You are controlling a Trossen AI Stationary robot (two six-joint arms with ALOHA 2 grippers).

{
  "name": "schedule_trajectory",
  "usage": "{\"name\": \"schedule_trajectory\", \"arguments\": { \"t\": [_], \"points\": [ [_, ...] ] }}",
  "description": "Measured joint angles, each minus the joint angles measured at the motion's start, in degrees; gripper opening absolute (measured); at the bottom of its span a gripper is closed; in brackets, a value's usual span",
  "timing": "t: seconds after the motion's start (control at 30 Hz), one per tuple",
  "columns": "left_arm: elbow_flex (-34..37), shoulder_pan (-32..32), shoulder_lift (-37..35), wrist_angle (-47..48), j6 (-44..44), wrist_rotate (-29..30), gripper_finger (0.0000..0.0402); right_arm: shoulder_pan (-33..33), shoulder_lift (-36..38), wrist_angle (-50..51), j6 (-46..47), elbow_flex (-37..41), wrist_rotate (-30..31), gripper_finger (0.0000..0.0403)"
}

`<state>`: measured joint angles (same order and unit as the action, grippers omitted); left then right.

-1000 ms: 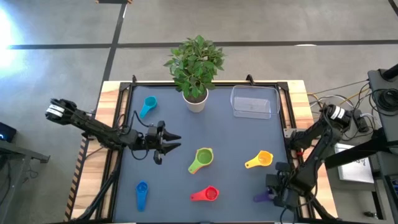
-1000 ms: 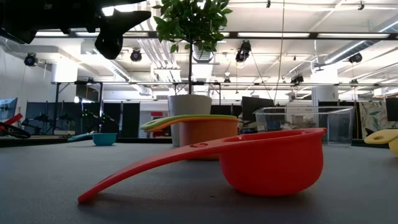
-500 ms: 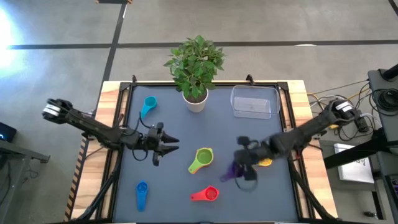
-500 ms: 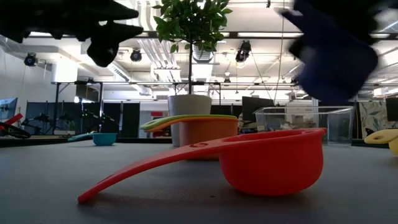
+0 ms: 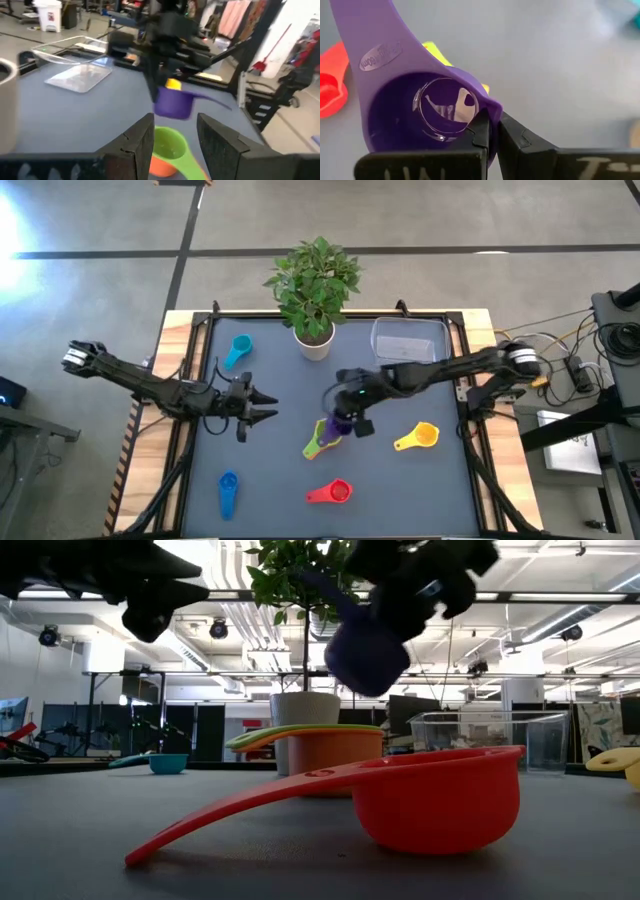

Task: Nest measuring cups in basket
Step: Stack the purple measuring cup on top of the green measuring cup, then stack the yellow measuring cup on top of the purple measuring cup

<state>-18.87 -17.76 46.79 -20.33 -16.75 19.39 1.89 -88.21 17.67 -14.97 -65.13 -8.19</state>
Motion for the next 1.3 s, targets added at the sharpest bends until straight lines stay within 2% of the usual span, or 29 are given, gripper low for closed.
{"name": "schedule_trajectory", "arguments": {
  "t": [0.17, 0.33, 0.43, 0.6, 0.73, 0.87, 1.1, 1.3],
  "points": [
    [-0.6, 0.0, -6.8, 8.0, 0.1, 2.6, 0.0132, -0.4, -9.4, 7.8, -3.0, -8.7, 0.1, 0.0008],
    [-0.4, 0.0, -10.9, 11.7, 0.0, 2.7, 0.0132, -2.2, -15.7, 12.6, -3.8, -14.7, 0.0, 0.0008],
    [-0.2, 0.0, -11.9, 13.0, 0.2, 2.7, 0.0132, -3.2, -17.7, 14.4, -3.9, -17.3, -0.3, 0.0008],
    [-0.2, 0.0, -11.7, 13.8, 0.3, 2.8, 0.0132, -4.3, -18.9, 17.0, -4.5, -19.1, -7.1, 0.001],
    [-0.2, 0.0, -11.5, 13.7, 0.4, 2.8, 0.0132, -4.3, -18.2, 17.7, -4.3, -19.3, -8.0, 0.0022],
    [-0.2, 0.0, -11.3, 13.6, 0.4, 3.7, 0.0132, -4.3, -18.2, 18.9, -4.4, -19.2, -7.8, 0.0051],
    [-0.8, 0.0, -11.2, 13.5, 1.0, 6.2, 0.0132, -4.3, -17.8, 22.0, -4.6, -20.0, -5.3, 0.0133],
    [-1.0, 0.0, -10.6, 13.3, 1.2, 6.2, 0.0132, -4.3, -11.8, 30.1, -0.1, -18.7, -5.3, 0.017]
  ]
}}
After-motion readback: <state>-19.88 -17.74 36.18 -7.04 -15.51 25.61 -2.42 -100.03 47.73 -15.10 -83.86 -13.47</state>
